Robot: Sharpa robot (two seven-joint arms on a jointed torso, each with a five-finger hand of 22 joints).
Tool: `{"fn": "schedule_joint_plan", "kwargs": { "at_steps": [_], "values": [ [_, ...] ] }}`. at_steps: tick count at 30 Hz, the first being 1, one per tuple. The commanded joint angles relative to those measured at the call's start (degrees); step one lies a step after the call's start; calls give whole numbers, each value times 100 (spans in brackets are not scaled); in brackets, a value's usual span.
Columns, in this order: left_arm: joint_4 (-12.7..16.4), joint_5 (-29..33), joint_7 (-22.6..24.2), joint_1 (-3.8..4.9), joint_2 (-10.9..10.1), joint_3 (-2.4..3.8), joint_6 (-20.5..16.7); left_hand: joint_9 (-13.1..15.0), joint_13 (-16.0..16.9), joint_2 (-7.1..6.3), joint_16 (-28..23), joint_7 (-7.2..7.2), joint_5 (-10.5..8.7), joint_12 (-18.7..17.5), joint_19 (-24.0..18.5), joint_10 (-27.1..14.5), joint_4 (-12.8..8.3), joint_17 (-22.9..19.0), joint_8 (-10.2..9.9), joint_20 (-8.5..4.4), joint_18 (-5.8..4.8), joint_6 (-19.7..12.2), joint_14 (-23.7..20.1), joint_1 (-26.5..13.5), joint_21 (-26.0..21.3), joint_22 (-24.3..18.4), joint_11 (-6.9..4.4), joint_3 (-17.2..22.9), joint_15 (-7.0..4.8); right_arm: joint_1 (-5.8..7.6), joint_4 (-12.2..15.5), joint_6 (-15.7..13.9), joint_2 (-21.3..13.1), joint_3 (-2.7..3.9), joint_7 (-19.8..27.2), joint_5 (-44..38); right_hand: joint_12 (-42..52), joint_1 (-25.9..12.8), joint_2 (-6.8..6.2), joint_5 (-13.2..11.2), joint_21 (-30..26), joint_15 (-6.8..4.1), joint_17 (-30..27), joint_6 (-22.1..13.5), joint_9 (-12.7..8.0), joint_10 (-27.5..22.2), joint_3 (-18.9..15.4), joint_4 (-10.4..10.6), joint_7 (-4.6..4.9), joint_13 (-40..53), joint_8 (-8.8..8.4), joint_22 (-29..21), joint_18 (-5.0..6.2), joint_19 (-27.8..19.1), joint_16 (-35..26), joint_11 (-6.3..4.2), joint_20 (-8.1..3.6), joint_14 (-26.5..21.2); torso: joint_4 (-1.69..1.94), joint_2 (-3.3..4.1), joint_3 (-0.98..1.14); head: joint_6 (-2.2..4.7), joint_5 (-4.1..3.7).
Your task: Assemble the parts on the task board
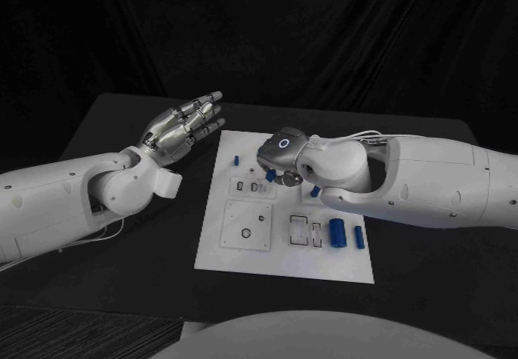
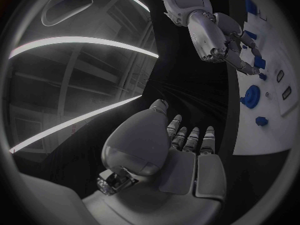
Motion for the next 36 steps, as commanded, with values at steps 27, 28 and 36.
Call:
{"fn": "schedule_joint_plan", "kwargs": {
  "at_steps": [27,28,36],
  "values": [
    [-13,-3,51,-42,12,5,131,8,-4,32,-17,32,27,-7,11,21,6,-9,33,36,-48,44,-21,44,-6,2,64,68,27,-20,6,563,156,2,-279,-601,14,-70,-23,10,32,-47,1291,-31,-3,599,16,-59,-51,1510,-68,1158,-1,132,5,-71,-73,556,-1,1,1,2,-16],
    [-13,-3,51,-42,11,5,130,8,-4,32,-17,32,27,-7,11,21,6,-9,33,36,-48,44,-21,44,-6,2,64,68,27,-20,6,575,160,2,-278,-605,14,-70,-23,10,32,-47,1291,-31,-3,599,16,-59,-51,1510,-68,1158,-1,132,5,-71,-73,556,-1,2,1,2,-18],
    [-17,-3,45,-44,22,5,140,8,-4,32,-17,32,27,-7,11,21,6,-9,33,36,-48,44,-21,44,-6,2,64,68,27,-45,-21,609,210,2,-271,-627,14,-70,-22,11,30,-48,1297,-32,-3,599,19,-61,-51,1510,-71,1158,-1,132,9,-72,-74,557,-2,-2,1,2,-13]
  ]
}}
